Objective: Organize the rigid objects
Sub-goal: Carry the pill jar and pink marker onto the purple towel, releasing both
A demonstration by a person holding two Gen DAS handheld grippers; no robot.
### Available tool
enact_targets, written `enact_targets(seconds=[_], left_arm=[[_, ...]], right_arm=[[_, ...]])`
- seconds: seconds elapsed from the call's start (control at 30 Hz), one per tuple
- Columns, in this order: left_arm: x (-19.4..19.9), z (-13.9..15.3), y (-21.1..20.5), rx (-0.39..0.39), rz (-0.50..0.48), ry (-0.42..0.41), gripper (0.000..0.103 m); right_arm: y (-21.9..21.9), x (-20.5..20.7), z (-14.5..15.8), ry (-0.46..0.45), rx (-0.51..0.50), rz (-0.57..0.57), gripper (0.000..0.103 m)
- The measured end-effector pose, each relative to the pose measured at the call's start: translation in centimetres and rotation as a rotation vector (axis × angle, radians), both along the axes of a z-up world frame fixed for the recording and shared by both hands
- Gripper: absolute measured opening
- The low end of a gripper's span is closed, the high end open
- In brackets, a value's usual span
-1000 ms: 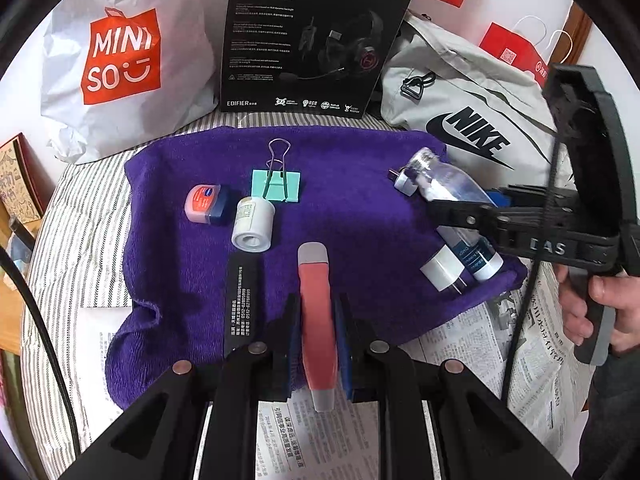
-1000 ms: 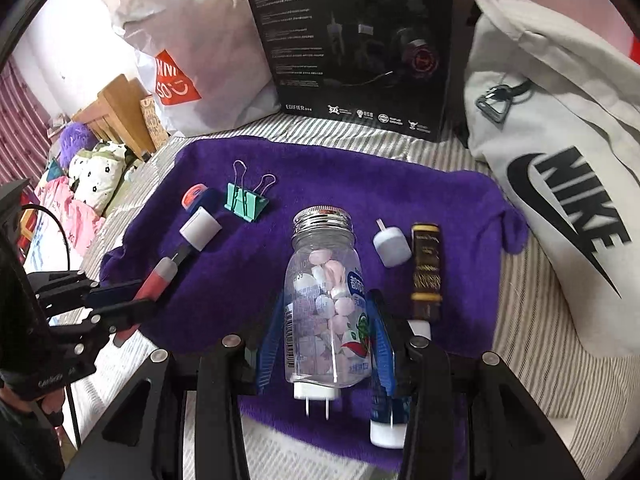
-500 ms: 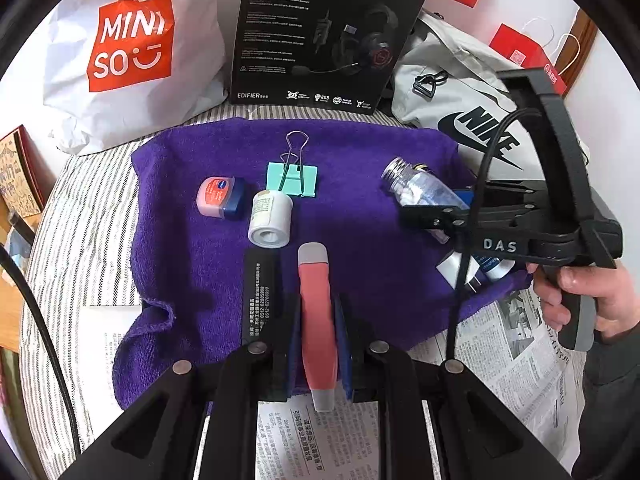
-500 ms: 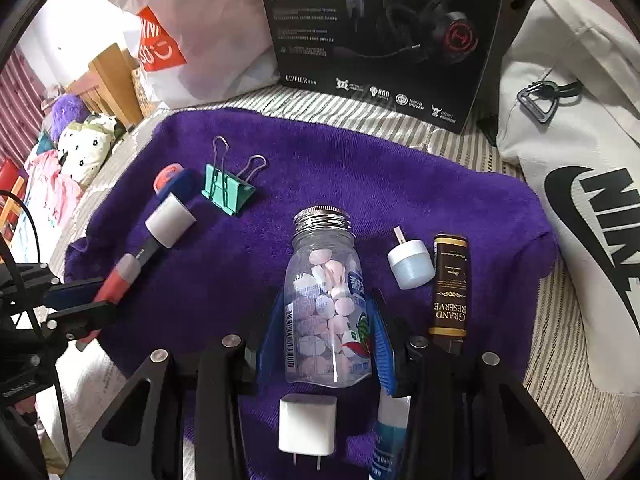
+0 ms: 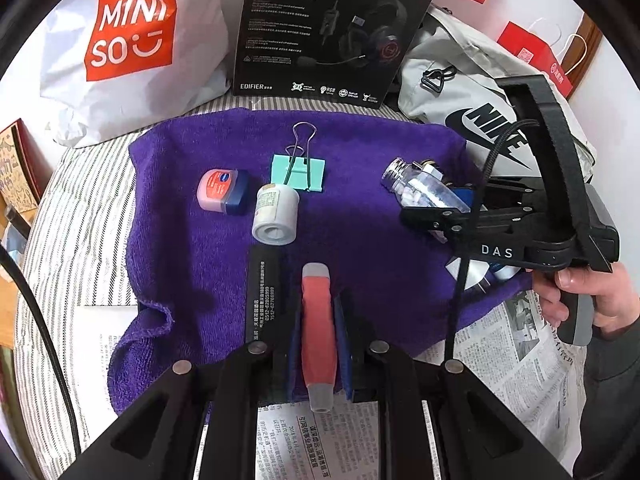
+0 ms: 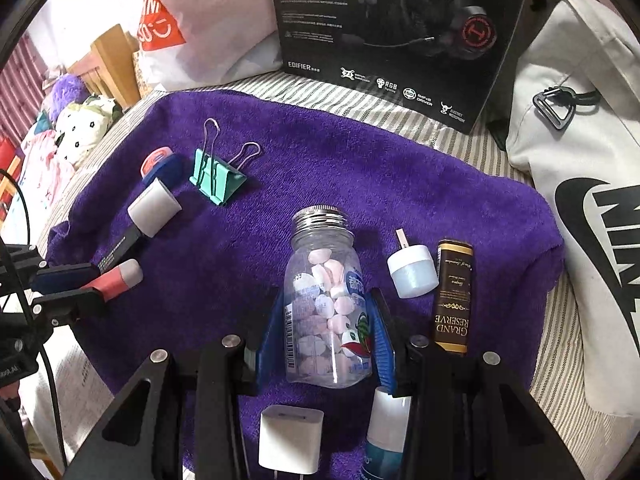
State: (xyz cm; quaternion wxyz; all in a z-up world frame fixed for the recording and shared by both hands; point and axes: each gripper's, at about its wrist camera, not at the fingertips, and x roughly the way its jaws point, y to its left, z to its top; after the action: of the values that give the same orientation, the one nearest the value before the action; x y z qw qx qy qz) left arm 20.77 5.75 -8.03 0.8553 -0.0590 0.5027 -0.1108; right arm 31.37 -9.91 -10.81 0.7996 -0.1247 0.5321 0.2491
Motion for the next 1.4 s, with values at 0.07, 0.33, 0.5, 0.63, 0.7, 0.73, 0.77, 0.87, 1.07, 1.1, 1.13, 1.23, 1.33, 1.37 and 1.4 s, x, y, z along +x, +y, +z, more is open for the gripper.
enact_targets(seconds=[0.07, 0.33, 0.5, 0.63, 0.7, 0.73, 0.77, 0.87, 1.07, 1.1, 1.13, 1.23, 1.33, 1.37, 1.4], left_arm=[[0.1, -0.1, 0.0, 0.0, -0.002, 0.003, 0.016], [1.0, -0.2, -0.3, 0.005, -0.012, 0.006, 0.016], [2.1, -0.5, -0.5, 0.014, -0.019, 0.012, 0.016], [3.2, -0.9, -0.7, 0.024, -0.024, 0.014, 0.016], [3.6, -1.4, -1.0, 0.048, -0.025, 0.02, 0.016], [3.7, -1.6, -1.1, 0.057, -0.029, 0.024, 0.016], [3.7, -1.9, -1.2, 0.065, -0.033, 0.029, 0.016], [3.5, -2.0, -1.4, 0.083, -0.036, 0.018, 0.016], [3.4, -2.1, -1.5, 0.094, -0.038, 0.014, 0.016], [3.3, -2.1, -1.6, 0.099, -0.038, 0.013, 0.016], [3.2, -2.2, -1.7, 0.104, -0.037, 0.013, 0.016], [2.6, -2.2, -2.0, 0.113, -0.032, 0.009, 0.019], [2.0, -2.3, -2.3, 0.098, -0.035, 0.014, 0.029], [1.8, -2.3, -2.4, 0.092, -0.036, 0.02, 0.031], [1.5, -2.2, -2.5, 0.089, -0.037, 0.025, 0.033]], right_arm=[[0.0, 0.0, 0.1, 0.001, -0.002, 0.006, 0.042], [-0.5, -0.4, 0.7, 0.012, -0.026, 0.005, 0.049], [-1.5, -1.3, 2.1, -0.009, -0.005, -0.006, 0.05], [-2.3, -2.1, 3.5, -0.03, 0.024, -0.026, 0.051], [-2.8, -2.6, 4.1, -0.037, 0.043, -0.041, 0.051], [-3.0, -2.9, 4.3, -0.038, 0.049, -0.045, 0.051], [-3.3, -3.3, 4.6, -0.04, 0.055, -0.049, 0.051], [-3.9, -4.2, 5.2, -0.049, 0.066, -0.064, 0.051], [-5.8, -5.8, 5.9, -0.046, 0.108, -0.106, 0.052], [-6.0, -6.1, 5.9, -0.042, 0.112, -0.111, 0.052], [-6.3, -6.5, 5.8, -0.038, 0.114, -0.117, 0.052], [-6.9, -7.6, 5.5, -0.028, 0.109, -0.128, 0.052], [-7.6, -8.6, 5.1, -0.008, 0.107, -0.144, 0.052], [-7.8, -9.1, 5.1, -0.003, 0.107, -0.15, 0.052], [-8.1, -9.5, 5.1, -0.001, 0.108, -0.158, 0.052]])
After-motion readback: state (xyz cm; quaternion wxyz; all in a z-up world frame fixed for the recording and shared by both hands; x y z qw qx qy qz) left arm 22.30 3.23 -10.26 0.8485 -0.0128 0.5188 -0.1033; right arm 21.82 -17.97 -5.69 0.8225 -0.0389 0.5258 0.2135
